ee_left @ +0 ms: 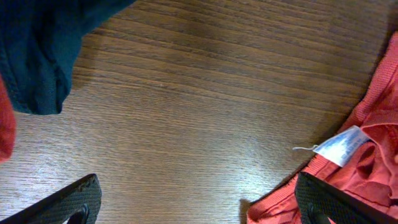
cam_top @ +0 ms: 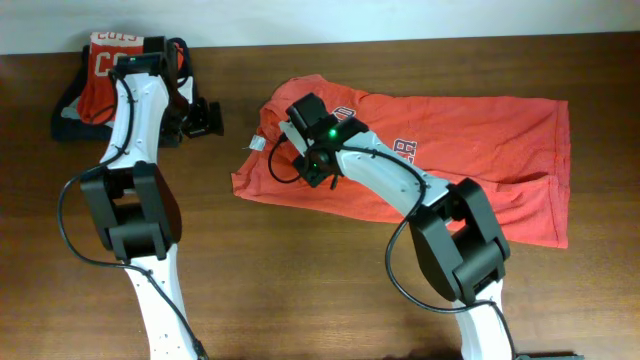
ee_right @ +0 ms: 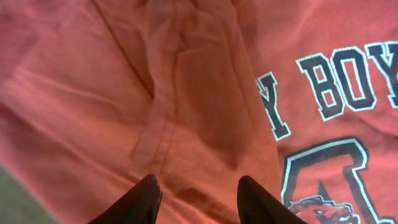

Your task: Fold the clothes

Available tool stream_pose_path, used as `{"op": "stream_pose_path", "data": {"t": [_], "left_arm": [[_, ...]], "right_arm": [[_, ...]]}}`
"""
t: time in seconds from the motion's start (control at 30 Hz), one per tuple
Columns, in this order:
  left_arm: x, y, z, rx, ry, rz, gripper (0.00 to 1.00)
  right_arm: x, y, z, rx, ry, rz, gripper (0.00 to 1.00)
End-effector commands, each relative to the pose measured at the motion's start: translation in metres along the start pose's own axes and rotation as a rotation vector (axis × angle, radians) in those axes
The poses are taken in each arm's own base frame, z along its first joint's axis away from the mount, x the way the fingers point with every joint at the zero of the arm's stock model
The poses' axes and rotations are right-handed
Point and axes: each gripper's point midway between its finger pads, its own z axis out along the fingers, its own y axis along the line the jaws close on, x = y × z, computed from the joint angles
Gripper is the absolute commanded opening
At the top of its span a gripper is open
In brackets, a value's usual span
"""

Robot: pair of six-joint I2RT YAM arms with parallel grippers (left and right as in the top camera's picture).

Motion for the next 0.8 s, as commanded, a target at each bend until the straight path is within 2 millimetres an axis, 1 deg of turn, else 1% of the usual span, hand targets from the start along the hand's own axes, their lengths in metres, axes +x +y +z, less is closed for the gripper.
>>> {"op": "stream_pose_path", "data": {"t": [0.0, 0.07, 0.3, 0.43, 0.6, 0.63, 0.77], "left_arm": [[-0.004, -0.003, -0.004, 0.023, -0.014, 0.021, 0.99], [-0.004, -0.003, -0.004, 0.023, -0.014, 0.021, 0.99], [-0.004, -0.003, -0.004, 0.023, -0.014, 0.021, 0.99], [-0.004, -0.003, -0.004, 0.023, -0.014, 0.021, 0.99], [-0.004, -0.003, -0.004, 0.023, -0.014, 0.021, 0.99], [-0.004, -0.003, -0.004, 0.023, -0.014, 0.021, 0.99], [-0.004, -0.003, -0.004, 0.023, -0.014, 0.022, 0.99]], "right_arm": [[0.002, 0.0, 0.011, 0.02, 0.013, 0.018, 0.46], [0.003, 0.002, 0.014, 0.006, 0.014, 0.018, 0.46], [0.003, 0.005, 0.014, -0.009, 0.014, 0.018, 0.46], [0.006, 0.017, 0.014, -0.077, 0.024, 0.025, 0.46], [0.006, 0.019, 0.014, -0.079, 0.027, 0.044, 0.45], [0.006, 0.02, 0.014, -0.079, 0.027, 0.043, 0.43], [0.01, 0.021, 0.016, -0.081, 0.034, 0.043, 0.4]]}}
